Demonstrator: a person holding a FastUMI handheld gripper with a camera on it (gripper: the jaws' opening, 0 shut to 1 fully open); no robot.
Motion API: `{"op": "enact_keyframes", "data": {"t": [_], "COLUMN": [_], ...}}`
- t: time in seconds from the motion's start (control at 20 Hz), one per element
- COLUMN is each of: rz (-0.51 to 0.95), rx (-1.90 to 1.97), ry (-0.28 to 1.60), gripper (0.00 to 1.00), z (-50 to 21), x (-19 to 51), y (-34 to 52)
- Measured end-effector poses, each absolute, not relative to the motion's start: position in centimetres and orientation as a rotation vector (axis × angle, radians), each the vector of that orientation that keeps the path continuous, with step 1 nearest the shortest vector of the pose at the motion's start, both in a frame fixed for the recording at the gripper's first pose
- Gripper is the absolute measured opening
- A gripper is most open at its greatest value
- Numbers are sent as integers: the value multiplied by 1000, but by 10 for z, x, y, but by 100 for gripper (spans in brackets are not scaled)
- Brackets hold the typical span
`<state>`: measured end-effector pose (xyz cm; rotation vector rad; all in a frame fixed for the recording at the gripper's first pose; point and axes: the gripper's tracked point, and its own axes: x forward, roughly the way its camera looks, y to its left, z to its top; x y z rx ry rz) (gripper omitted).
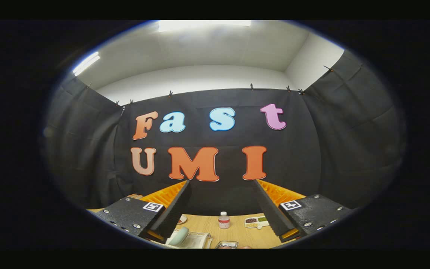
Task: Take the plate from the dish rack, then take the spoon from the basket and place it into the plate.
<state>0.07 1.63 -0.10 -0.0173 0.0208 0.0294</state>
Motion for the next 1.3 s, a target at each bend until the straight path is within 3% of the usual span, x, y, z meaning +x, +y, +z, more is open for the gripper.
{"op": "enact_keyframes", "data": {"t": [0.7, 1.3], "rz": [51, 161], "rx": [-1, 54], "ry": [185, 586], "gripper": [98, 98], "z": [-34, -136], "x": [15, 41], "y": [35, 88]}}
